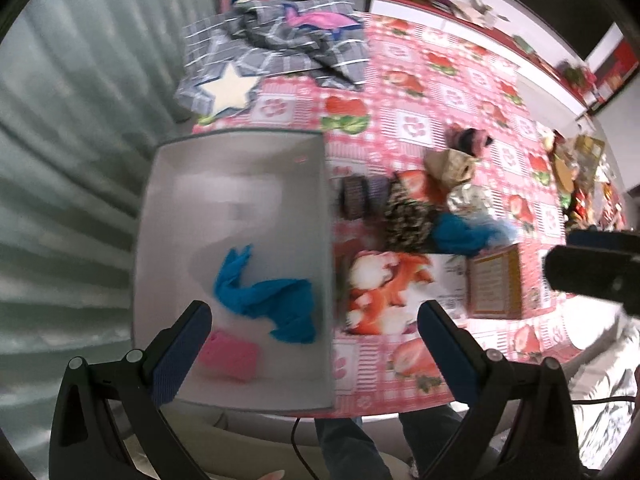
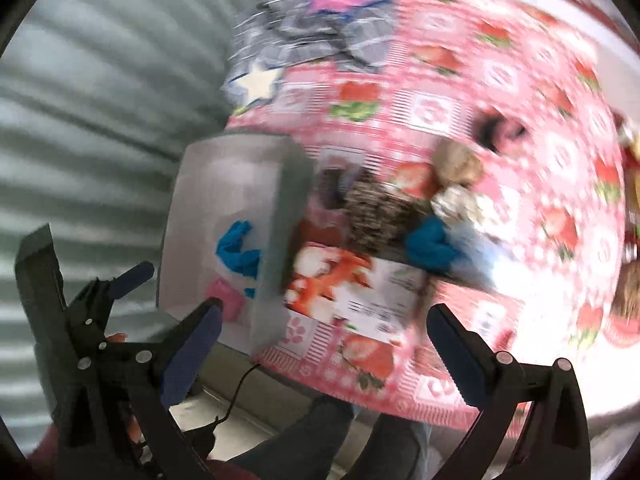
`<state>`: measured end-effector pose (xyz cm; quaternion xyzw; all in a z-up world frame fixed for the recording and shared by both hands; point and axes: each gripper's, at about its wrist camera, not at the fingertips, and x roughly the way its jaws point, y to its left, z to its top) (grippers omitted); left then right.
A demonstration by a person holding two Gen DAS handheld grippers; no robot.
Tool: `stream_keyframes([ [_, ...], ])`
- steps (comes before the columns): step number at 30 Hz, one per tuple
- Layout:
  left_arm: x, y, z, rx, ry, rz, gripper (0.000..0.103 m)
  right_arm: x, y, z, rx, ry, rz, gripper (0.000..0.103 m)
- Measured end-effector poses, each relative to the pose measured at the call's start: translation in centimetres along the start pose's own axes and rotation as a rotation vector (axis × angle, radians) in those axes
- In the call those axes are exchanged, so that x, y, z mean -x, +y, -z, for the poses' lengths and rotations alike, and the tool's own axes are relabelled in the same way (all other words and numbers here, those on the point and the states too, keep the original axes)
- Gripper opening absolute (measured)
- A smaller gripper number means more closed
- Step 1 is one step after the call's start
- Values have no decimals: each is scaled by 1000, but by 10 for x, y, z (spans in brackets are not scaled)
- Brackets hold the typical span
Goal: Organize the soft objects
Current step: 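Move both tools back to the soft items on the tablecloth, then grasp the beige knit glove with left tool while right tool grasps pink sponge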
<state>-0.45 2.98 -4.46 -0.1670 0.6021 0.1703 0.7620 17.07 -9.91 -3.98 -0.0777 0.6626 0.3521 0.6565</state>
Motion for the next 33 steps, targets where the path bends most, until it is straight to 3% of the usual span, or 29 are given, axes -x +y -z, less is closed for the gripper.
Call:
stream_keyframes([
  [3, -4, -20, -17, -40, 6, 13, 103, 18, -42, 22, -104, -15, -26, 103],
  [9, -25, -54, -48, -88, 45, 23, 103, 27, -121, 28, -239, -27, 31, 103],
  [16, -68, -100, -100, -147, 130, 33, 103, -29, -199, 24, -369, 73, 22, 103],
  [27, -172, -181, -168, -187, 224, 48, 103, -76, -255, 29, -434, 155, 0, 103],
  [33, -227, -192, -178, -170, 322, -6, 103, -81, -273, 17, -429, 159, -16, 103],
])
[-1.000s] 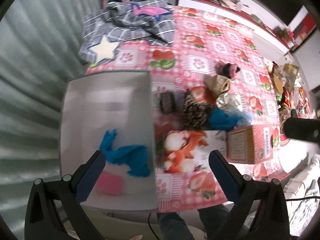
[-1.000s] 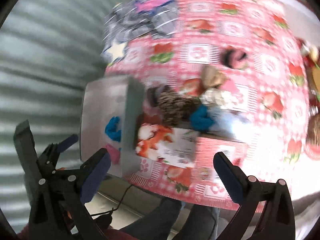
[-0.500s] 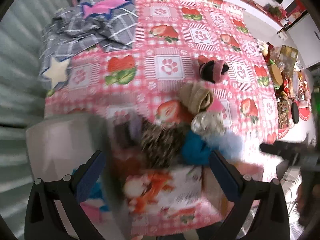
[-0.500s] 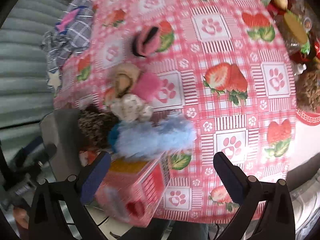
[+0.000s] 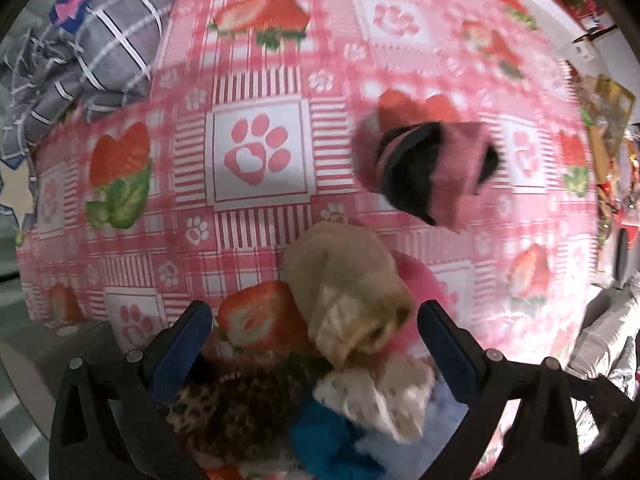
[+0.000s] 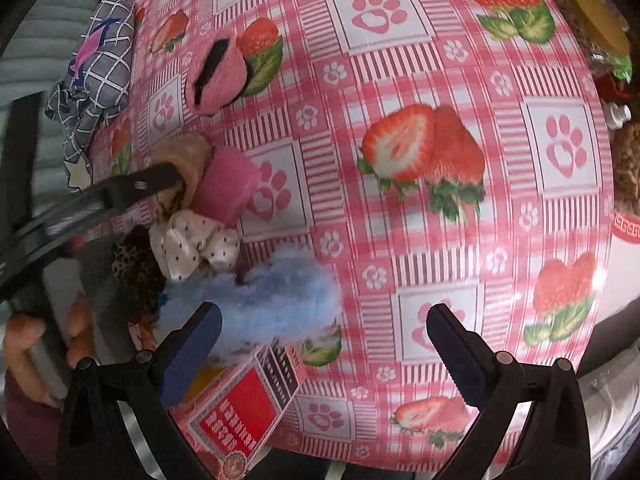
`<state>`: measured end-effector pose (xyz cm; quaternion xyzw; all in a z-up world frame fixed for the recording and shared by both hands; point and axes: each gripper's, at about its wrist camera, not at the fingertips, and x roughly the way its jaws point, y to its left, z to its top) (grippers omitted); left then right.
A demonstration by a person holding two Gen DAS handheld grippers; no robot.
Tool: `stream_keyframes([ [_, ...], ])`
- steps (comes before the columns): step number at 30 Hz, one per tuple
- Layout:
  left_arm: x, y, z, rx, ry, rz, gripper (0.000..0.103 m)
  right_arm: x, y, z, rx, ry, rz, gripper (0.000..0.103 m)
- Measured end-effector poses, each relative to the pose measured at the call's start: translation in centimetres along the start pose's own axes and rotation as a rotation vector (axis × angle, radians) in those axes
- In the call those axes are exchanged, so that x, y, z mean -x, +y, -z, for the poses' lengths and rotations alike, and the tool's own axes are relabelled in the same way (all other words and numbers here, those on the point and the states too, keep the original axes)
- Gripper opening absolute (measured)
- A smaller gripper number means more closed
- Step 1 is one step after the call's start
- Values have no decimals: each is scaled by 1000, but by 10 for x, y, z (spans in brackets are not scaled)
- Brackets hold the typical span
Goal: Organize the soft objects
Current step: 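Grasp the beige knit glove with left tool while right tool grasps pink sponge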
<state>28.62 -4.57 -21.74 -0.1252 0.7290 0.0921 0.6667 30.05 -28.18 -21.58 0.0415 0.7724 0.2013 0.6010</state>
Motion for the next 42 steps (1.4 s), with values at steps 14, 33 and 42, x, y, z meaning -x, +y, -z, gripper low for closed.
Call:
stream_keyframes([
  [14, -5, 19, -9, -22, 19, 1, 37, -31, 49, -50, 163, -42, 106, 103],
  [33, 4, 88, 4, 102, 10, 38, 37, -98, 121, -73, 469, -65, 381, 103],
  [42, -9, 73, 4, 93, 10, 33, 44, -67, 40, -104, 256, -96, 327, 103],
])
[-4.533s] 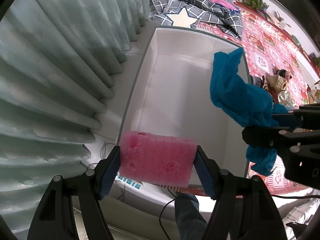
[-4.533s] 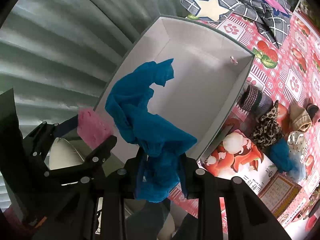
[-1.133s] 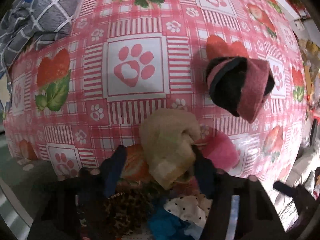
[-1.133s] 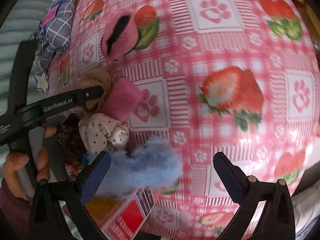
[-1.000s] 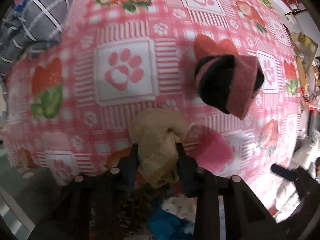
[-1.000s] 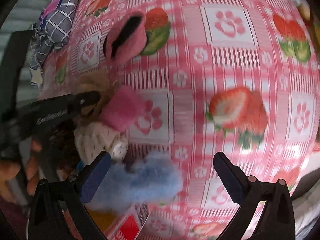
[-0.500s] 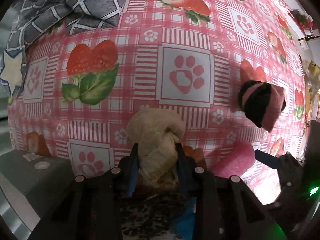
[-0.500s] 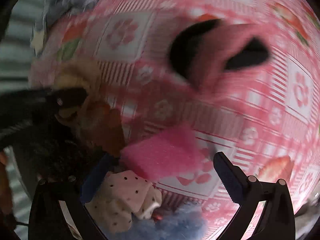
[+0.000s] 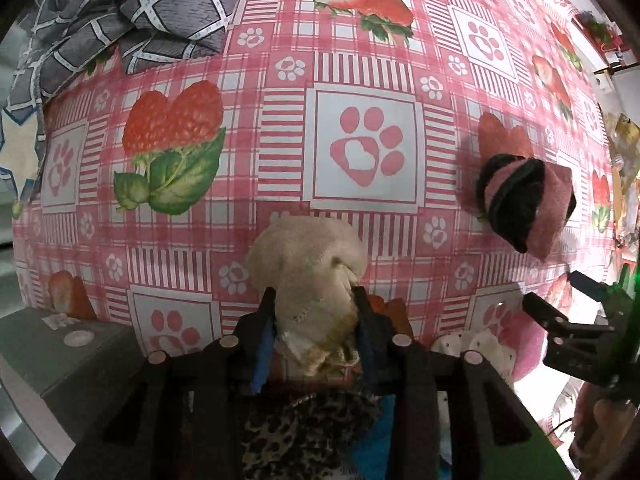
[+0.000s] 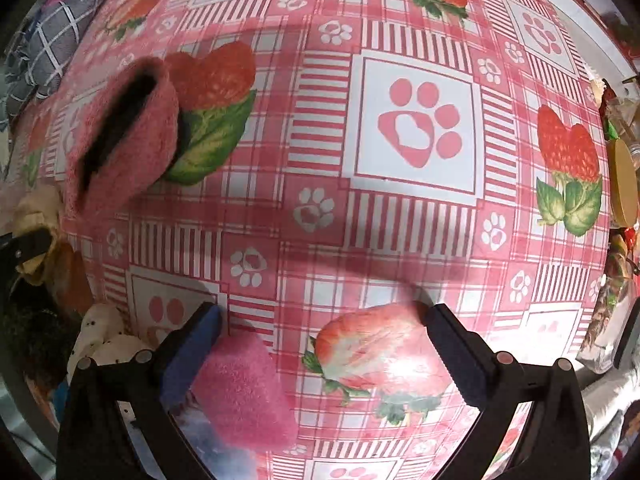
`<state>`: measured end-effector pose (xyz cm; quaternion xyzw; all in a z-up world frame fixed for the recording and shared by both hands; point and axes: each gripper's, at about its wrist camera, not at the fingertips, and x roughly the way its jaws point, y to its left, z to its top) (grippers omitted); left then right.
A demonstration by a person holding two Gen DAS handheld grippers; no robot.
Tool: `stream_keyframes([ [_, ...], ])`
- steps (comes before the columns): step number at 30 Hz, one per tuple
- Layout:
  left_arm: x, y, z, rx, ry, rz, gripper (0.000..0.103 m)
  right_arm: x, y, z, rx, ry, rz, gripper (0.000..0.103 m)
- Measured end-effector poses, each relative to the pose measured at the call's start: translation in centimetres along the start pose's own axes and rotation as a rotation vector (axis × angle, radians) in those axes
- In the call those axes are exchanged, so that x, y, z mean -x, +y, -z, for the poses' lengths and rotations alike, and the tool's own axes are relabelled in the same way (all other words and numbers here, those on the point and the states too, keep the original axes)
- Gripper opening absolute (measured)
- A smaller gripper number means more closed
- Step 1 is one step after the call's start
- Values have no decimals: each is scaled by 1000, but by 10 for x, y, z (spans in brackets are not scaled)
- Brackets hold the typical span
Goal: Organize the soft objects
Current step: 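Grasp the beige knit glove with left tool while right tool grasps pink sponge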
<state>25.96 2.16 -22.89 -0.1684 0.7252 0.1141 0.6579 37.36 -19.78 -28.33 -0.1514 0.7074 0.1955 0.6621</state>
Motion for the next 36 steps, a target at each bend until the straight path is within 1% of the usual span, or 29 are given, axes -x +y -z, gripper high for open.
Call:
stream_keyframes([
  [1, -3, -2, 0, -3, 3, -5, 52, 0, 2, 0, 2, -3, -15, 103],
  [2, -9, -4, -2, -5, 8, -11, 58, 0, 2, 2, 8, 0, -20, 103],
  [4, -15, -6, -2, -6, 14, -18, 59, 5, 8, 7, 24, -10, -7, 103],
  [5, -18, -5, -3, -5, 17, -18, 61, 8, 18, 10, 26, -22, -17, 103],
  [7, -23, -5, -3, 0, 23, -22, 63, 12, 24, 19, 19, -28, -49, 103],
  [9, -27, -5, -2, 5, 25, -24, 64, 14, 26, 28, 35, -11, -52, 103],
  [13, -33, -12, -2, -4, 15, -50, 65, 9, 42, 43, 97, -1, -11, 103],
  [15, -34, -16, -2, -11, 12, -62, 65, 15, 46, 51, 90, -40, 4, 103],
  [16, -36, -18, -1, -14, 13, -59, 65, 23, 42, 53, 69, -65, -5, 103],
  [18, -36, -20, -1, -15, 10, -61, 65, 30, 29, 68, 45, -72, -45, 103],
  [20, -36, -19, -3, -11, 11, -59, 65, 30, 27, 74, 62, -51, -68, 103],
  [21, -33, -22, -1, -9, 11, -59, 65, 32, 20, 80, 82, -41, -63, 103],
  [23, -36, -20, -4, -10, 11, -63, 65, 22, 29, 87, 126, -11, -35, 103],
  [24, -37, -19, -5, -11, 11, -63, 65, 19, 28, 99, 135, -4, -29, 103],
  [25, -37, -19, -5, -12, 13, -63, 65, 15, 31, 102, 141, 4, -37, 103],
  [27, -33, -20, -4, -13, 15, -63, 65, 12, 35, 105, 142, 6, -44, 103],
  [29, -34, -20, -2, -15, 19, -62, 65, 13, 35, 109, 132, -7, -30, 103],
  [30, -33, -20, -2, -16, 16, -63, 65, 12, 39, 104, 118, -13, -34, 103],
  [31, -33, -20, -1, -16, 14, -63, 66, 11, 37, 90, 105, -16, -36, 103],
  [32, -33, -21, 1, -15, 14, -63, 66, 13, 27, 91, 86, -27, -30, 103],
  [34, -35, -19, 0, -12, 15, -63, 66, 19, 13, 91, 57, -53, 23, 103],
  [35, -35, -20, 0, -11, 16, -65, 66, 22, 4, 90, 21, -69, 50, 103],
  [36, -35, -19, 0, -13, 15, -66, 66, 24, -5, 88, -14, -69, 44, 103],
])
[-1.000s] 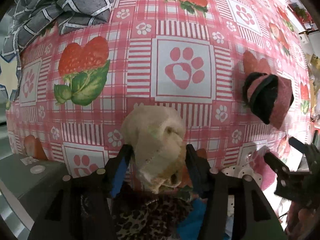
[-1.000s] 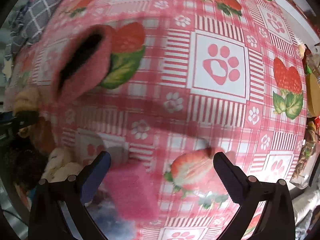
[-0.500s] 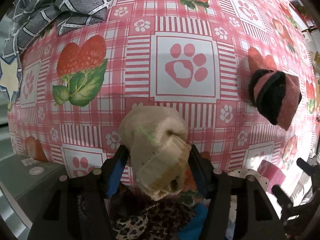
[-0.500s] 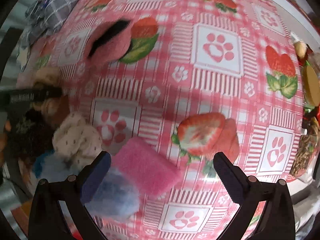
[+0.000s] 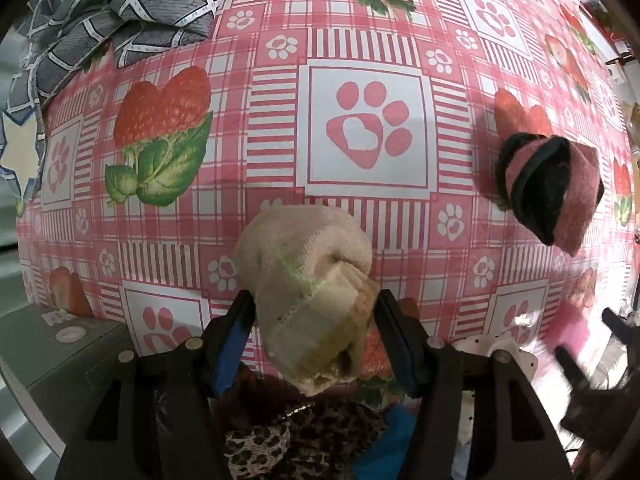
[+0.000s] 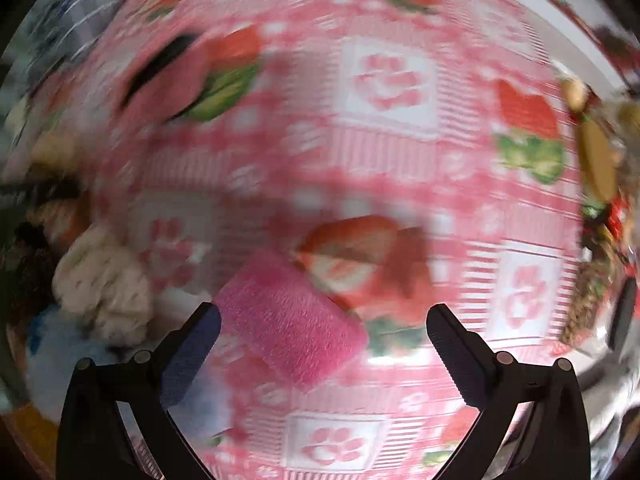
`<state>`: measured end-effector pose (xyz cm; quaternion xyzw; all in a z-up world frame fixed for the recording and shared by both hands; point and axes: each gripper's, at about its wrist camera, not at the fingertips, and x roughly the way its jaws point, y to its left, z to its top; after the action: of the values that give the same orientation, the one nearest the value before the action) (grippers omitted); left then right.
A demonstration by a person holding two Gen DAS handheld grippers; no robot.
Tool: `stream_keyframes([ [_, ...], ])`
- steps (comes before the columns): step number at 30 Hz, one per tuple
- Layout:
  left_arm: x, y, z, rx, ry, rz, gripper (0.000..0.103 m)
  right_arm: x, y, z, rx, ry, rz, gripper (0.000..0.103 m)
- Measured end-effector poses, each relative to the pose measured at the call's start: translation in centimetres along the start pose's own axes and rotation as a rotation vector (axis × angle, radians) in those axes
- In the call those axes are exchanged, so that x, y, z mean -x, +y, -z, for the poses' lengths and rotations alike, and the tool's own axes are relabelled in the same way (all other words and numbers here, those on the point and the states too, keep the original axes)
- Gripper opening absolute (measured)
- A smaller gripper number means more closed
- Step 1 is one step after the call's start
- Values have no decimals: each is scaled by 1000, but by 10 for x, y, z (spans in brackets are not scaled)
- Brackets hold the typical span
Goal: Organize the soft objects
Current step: 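Grasp the beige knit glove with left tool while right tool grasps pink sponge, then carry the beige glove and second pink sponge with both tools over the box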
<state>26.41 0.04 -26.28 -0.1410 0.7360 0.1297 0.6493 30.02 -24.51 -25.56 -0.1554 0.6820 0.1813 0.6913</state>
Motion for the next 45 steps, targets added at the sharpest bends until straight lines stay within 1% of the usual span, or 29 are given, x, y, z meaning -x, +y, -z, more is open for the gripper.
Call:
stream_keyframes([
  [1, 0, -1, 1, -3, -2, 1, 66, 1, -7, -1, -34, 8, -21, 103],
  [3, 2, -1, 0, -9, -5, -1, 66, 0, -21, -1, -121, 31, -123, 103],
  [4, 1, -2, 1, -11, -6, -6, 66, 1, -23, 2, -139, 36, -169, 103],
  [5, 2, -4, 1, -10, -6, -7, 66, 2, -21, 4, -126, 36, -182, 103],
  [9, 4, -9, 0, -13, -5, -9, 66, -4, 7, 12, 37, 38, -88, 103],
  [12, 5, -13, 0, -20, -13, -18, 66, -13, 15, 13, 72, 48, -51, 103],
  [13, 5, -14, 1, -23, -17, -22, 66, -22, 21, 5, 75, 58, -40, 103],
  [15, 6, -18, 1, -38, -25, -34, 66, -26, 20, 7, 72, 69, -25, 97],
  [16, 7, -20, 1, -49, -32, -41, 62, -25, 21, 7, 74, 60, -24, 88],
  [17, 9, -22, 2, -54, -36, -36, 54, -28, 22, 4, 80, 52, -25, 72],
  [18, 10, -24, 2, -54, -38, -20, 49, -26, 19, -2, 88, 42, -26, 63],
  [19, 12, -26, 1, -53, -43, -24, 40, -24, 19, -2, 97, 44, -29, 58],
  [20, 13, -27, 1, -58, -49, -30, 33, -25, 20, -3, 99, 53, -42, 58],
  [22, 18, -30, 1, -72, -65, -19, 27, -19, 12, -5, 95, 46, -52, 58],
  [23, 23, -32, 2, -77, -85, -13, 26, -15, 9, -4, 81, 35, -63, 58],
  [26, 38, -34, 4, -95, -123, -10, 26, -6, -9, -6, 26, 18, -116, 58],
  [31, 67, -39, 12, -121, -173, 12, 26, 21, -24, 7, -36, -3, -156, 58],
  [33, 75, -37, 17, -127, -181, 20, 26, 30, -31, 13, -59, -11, -166, 58],
  [34, 78, -37, 20, -133, -185, 21, 26, 42, -42, 8, -64, -14, -168, 58],
  [35, 82, -35, 23, -138, -189, 21, 26, 46, -44, 12, -72, -18, -171, 58],
  [36, 85, -34, 27, -142, -193, 21, 26, 54, -41, 13, -76, -20, -173, 58],
  [37, 87, -33, 30, -142, -195, 21, 26, 52, -45, 14, -82, -23, -175, 58],
  [40, 94, -24, 45, -136, -203, 31, 26, 72, -53, 28, -105, -32, -180, 58],
  [41, 94, -22, 52, -135, -205, 33, 26, 73, -55, 32, -112, -32, -183, 58],
  [42, 95, -20, 59, -134, -209, 35, 26, 65, -54, 35, -118, -32, -186, 58],
  [44, 97, -17, 70, -134, -214, 42, 26, 77, -60, 52, -134, -33, -195, 58],
  [45, 98, -15, 76, -135, -217, 44, 26, 75, -54, 51, -140, -33, -197, 58],
])
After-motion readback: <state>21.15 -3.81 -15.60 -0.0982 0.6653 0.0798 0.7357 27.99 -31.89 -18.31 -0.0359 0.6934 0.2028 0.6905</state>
